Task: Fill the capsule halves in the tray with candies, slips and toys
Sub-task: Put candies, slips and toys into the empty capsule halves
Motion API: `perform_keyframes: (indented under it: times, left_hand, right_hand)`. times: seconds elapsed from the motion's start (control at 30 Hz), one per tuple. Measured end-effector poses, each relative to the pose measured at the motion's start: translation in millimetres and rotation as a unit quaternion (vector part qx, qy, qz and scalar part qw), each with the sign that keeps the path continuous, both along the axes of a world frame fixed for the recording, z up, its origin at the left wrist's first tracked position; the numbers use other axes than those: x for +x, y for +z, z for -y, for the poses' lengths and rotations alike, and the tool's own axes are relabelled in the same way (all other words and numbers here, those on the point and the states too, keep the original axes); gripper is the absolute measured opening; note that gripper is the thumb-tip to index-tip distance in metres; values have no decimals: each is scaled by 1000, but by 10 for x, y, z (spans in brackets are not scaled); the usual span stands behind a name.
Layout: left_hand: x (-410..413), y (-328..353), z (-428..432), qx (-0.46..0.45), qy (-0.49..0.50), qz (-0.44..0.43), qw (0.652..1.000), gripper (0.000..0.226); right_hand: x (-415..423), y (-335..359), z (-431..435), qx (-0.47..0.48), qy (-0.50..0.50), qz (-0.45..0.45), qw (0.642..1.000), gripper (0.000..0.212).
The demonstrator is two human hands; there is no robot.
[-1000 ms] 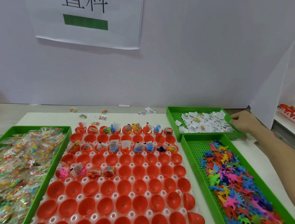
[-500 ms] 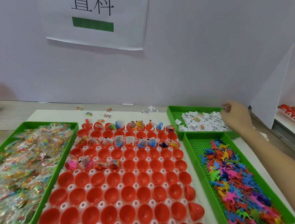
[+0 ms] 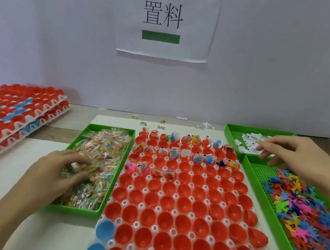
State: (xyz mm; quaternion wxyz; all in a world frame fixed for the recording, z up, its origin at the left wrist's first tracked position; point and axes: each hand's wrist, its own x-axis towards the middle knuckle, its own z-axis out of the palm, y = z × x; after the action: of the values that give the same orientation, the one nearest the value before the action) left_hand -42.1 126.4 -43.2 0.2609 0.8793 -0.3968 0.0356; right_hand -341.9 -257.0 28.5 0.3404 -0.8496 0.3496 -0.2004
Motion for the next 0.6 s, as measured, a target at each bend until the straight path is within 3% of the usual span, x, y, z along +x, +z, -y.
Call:
perform_keyframes:
  times: [0.2, 0.47, 0.6]
  left_hand:
    - [15, -53, 55, -29, 28, 14, 999, 27]
    - [81, -100, 64, -94, 109, 1, 990, 26]
    - [192, -123, 49, -89, 88, -3, 992, 25]
  right_hand:
    - [123, 90, 159, -8, 15, -65, 998, 17]
    - [56, -160, 625, -44, -95, -50, 993, 11]
    - [103, -430, 741, -58, -53, -124, 989, 26]
